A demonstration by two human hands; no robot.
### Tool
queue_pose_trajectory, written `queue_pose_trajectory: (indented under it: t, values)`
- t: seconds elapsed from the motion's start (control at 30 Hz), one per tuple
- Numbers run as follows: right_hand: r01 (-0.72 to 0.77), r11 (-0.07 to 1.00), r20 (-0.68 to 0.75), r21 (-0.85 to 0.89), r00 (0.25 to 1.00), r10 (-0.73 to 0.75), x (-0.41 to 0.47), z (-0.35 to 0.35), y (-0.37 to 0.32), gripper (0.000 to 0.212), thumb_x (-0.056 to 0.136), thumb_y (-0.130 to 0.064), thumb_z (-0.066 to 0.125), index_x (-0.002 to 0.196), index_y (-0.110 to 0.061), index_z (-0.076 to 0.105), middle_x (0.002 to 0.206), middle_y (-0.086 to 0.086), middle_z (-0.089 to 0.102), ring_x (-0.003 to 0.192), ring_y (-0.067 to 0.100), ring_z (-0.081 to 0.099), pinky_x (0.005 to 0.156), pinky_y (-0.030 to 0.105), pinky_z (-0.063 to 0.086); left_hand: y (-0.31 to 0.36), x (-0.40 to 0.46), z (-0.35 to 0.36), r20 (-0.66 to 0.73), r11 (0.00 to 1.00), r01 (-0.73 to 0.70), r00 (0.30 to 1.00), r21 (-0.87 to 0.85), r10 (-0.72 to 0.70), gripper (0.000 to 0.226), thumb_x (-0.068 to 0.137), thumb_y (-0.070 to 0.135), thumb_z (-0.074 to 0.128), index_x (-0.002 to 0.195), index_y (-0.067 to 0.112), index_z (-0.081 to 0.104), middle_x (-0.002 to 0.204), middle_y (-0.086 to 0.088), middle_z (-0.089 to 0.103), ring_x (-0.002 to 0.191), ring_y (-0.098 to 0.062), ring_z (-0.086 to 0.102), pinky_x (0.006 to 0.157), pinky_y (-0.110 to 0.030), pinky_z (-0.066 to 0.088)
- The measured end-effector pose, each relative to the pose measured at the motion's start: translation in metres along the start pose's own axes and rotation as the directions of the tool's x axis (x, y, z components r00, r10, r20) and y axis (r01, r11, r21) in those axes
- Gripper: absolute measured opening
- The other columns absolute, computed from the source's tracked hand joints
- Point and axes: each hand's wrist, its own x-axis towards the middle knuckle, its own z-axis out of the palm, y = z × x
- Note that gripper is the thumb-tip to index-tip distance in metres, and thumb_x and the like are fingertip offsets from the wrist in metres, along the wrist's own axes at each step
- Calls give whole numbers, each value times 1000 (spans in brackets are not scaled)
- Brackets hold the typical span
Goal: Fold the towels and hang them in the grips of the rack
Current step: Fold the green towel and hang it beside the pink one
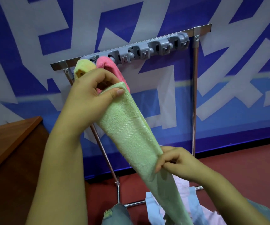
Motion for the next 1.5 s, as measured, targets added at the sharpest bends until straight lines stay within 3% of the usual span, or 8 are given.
queue_pose_trajectory:
  t: [0.13, 0.27, 0.43, 0.7, 0.93, 1.17, 1.33, 1.5]
  values:
    - [-85, 996, 148, -29, 985, 88, 2, 1, -4, 44, 67, -11, 45, 73, -45, 73, 72, -8, 61, 67, 18, 51, 63, 28, 40, 1, 9, 7, -56, 998, -4, 998, 58, 7, 9, 80, 19, 70, 88, 17, 66, 84, 14, 58, 79, 3, 52, 69, -7, 39]
    - [-129, 975, 165, 180, 981, 99, 4, -2, -12, 34, 58, -18, 48, 70, -29, 78, 73, 34, 61, 65, 23, 49, 65, 29, 37, -10, 25, 30, -164, 995, 13, 987, 97, 3, 10, 81, 19, 68, 89, 13, 65, 86, 9, 58, 83, -7, 53, 76, -17, 41]
    - [-112, 851, 8, 513, 992, 126, 0, -10, -18, 25, 51, -9, 52, 57, -15, 76, 53, 14, 60, 52, 15, 53, 49, 18, 39, -54, 10, 87, 65, 978, 123, 989, 169, -135, 18, 78, 12, 67, 96, 11, 62, 94, -5, 57, 83, -16, 53, 71, -16, 33]
    - [-2, 758, -201, 652, 964, 176, 3, -18, -11, 36, 79, 12, 56, 65, -15, 76, 70, -4, 71, 66, 4, 66, 61, 15, 51, -61, -90, 126, 313, 645, 632, 774, -430, -550, 31, 93, 28, 52, 88, 0, 61, 57, 3, 50, 48, -4, 43, 50, -15, 37]
    - [-51, 741, -170, 669, 960, 220, -3, -18, -11, 33, 80, 5, 55, 68, -17, 77, 73, -4, 70, 68, 7, 66, 63, 19, 54, -46, -115, 128, 402, 573, 609, 793, -549, -458, 44, 79, 47, 48, 111, 21, 62, 93, 3, 72, 87, -11, 66, 80, -22, 52]
    - [-140, 773, -95, 619, 963, 251, -1, -21, -14, 9, 71, -19, 76, 80, -19, 76, 83, 3, 69, 77, 19, 61, 68, 32, 45, -36, -96, 119, 258, 434, 555, 778, -709, -574, 31, 83, 4, 66, 109, 21, 62, 76, -12, 72, 72, -20, 66, 67, -30, 53]
    - [-70, 691, -126, 719, 965, 229, 4, -21, -24, 43, 88, 8, 46, 67, -15, 75, 70, 1, 70, 63, 11, 65, 58, 22, 53, -34, -95, 115, 268, 426, 544, 789, -723, -553, 29, 83, 27, 61, 112, 24, 61, 74, -1, 72, 72, -11, 65, 73, -28, 50]
    - [41, 534, -160, 844, 971, 178, 16, -24, -39, 27, 75, -4, 53, 78, -18, 76, 79, 4, 71, 67, 13, 68, 60, 24, 56, -31, -106, 108, 409, 399, 552, 824, -732, -391, 52, 79, 35, 71, 125, 36, 46, 94, -2, 75, 89, -17, 70, 74, -25, 54]
